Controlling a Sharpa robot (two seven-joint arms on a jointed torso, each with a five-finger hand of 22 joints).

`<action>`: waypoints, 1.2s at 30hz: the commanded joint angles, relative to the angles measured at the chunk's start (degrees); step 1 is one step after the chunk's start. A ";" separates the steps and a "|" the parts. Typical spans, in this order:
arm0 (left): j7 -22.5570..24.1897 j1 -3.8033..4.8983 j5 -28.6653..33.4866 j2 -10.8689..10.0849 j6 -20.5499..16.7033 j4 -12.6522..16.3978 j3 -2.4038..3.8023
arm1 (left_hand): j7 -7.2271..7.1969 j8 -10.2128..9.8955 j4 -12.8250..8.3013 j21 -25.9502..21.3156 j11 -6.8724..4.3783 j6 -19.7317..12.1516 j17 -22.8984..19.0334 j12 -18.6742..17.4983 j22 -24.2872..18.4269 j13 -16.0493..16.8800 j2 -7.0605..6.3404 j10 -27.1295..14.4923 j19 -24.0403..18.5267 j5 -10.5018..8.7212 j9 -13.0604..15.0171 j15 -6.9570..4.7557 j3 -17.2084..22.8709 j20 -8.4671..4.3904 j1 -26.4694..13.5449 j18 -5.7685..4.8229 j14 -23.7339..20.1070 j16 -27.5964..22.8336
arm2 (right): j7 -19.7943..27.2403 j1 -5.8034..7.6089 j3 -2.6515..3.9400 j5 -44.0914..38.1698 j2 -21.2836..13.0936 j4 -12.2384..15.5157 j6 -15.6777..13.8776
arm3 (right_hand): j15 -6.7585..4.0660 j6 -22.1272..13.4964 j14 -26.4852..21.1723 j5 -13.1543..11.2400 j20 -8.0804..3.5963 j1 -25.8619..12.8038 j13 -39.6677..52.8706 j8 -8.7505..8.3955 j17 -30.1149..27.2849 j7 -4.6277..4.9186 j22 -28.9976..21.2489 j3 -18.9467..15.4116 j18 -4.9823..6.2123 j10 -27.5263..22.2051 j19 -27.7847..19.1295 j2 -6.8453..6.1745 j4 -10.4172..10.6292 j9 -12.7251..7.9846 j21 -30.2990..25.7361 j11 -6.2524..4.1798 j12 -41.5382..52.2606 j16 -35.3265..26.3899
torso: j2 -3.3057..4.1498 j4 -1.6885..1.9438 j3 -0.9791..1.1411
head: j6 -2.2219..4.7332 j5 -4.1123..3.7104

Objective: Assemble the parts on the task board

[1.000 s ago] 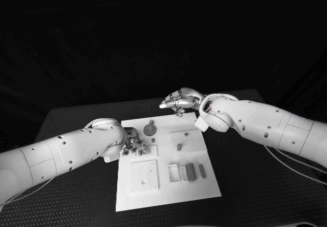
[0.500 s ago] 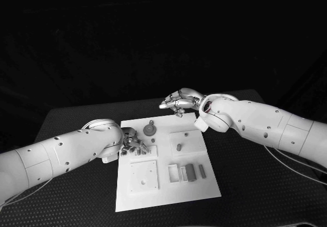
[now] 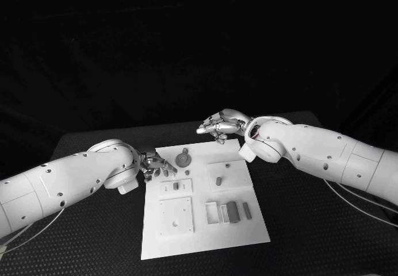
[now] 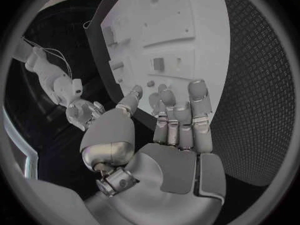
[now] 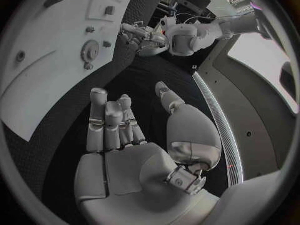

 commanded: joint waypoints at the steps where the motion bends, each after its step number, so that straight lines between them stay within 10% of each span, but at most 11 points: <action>1: 3.39 0.48 4.58 -0.95 -4.62 1.28 0.22 | 1.51 -0.56 -0.60 -1.28 0.56 -1.99 -0.81 -1.10 -0.64 -0.68 0.52 -1.33 -1.33 -0.13 -0.15 0.52 0.97 0.54 1.11 2.28 -1.17 -1.53 | 0.37 -0.04 0.01 -0.12 -0.10 -0.01 0.30 | -0.05 -0.18 -0.52 0.11 -0.25 -0.61 -0.07 -0.27 -0.08 0.50 0.88 0.01 1.79 -0.36 0.05 -0.16 0.35 0.07 -0.39 -0.18 0.35 0.25 | -0.03 0.05 0.01 | 0.22 0.15; 11: 10.79 0.93 -0.61 -1.95 -10.55 0.20 0.24 | 5.49 -2.96 -2.47 -13.56 5.53 -6.08 -7.96 -14.83 -8.83 -9.78 -0.83 -8.38 -10.31 0.38 -2.37 5.92 9.27 5.70 13.00 -0.10 -8.30 -16.82 | 0.49 -0.03 0.01 -0.07 -0.30 -0.15 -0.05 | -0.05 -0.16 -0.52 0.11 -0.26 -0.54 -0.08 -0.26 -0.08 0.50 0.88 0.04 1.79 -0.36 0.06 -0.13 0.33 0.08 -0.39 -0.18 0.36 0.26 | 0.07 -0.03 -0.04 | 0.90 0.47; 17: 14.26 0.78 -12.41 -1.64 -14.01 -0.10 -0.04 | 5.98 -3.16 -3.17 -15.58 6.61 -7.01 -8.52 -20.82 -10.62 -14.47 -3.23 -7.48 -9.78 0.19 -3.44 6.83 9.61 6.72 19.58 0.41 -7.79 -19.22 | 0.45 -0.03 0.01 -0.07 -0.25 -0.21 -0.20 | -0.06 -0.13 -0.49 0.11 -0.29 -0.28 -0.11 -0.25 -0.09 0.49 0.90 0.15 1.79 -0.35 0.09 0.03 0.19 0.10 -0.37 -0.19 0.40 0.28 | 0.10 -0.09 -0.07 | 1.10 0.67; 27: 19.53 -0.74 -24.03 -2.26 -20.92 2.04 -2.23 | 3.13 3.55 -2.18 -11.13 3.65 -2.31 -4.28 -16.10 -7.35 -12.45 -8.04 -1.72 -3.62 -0.27 -0.42 3.87 4.19 4.44 18.89 1.38 -3.43 -12.21 | 0.41 -0.04 0.01 -0.16 -0.19 -0.41 -0.53 | -0.06 -0.10 -0.47 0.11 -0.31 0.21 -0.15 -0.23 -0.10 0.48 0.93 0.25 1.79 -0.36 0.12 0.33 -0.18 0.13 -0.32 -0.19 0.47 0.32 | 0.10 -0.07 -0.13 | 1.14 0.56; 36: 24.21 -2.03 -27.00 -2.66 -24.89 3.57 -4.51 | 0.51 12.95 -2.96 -4.96 0.66 -1.50 0.00 -8.60 -1.15 -8.02 -8.68 -0.34 0.17 -0.27 5.61 0.76 -0.30 1.66 19.96 1.88 -1.49 -3.25 | 0.41 -0.12 0.01 -0.16 -0.17 -0.48 -0.49 | -0.06 -0.09 -0.46 0.11 -0.31 0.29 -0.17 -0.23 -0.11 0.48 0.93 0.23 1.79 -0.36 0.13 0.41 -0.28 0.14 -0.31 -0.19 0.48 0.33 | 0.08 -0.05 -0.11 | 1.04 0.48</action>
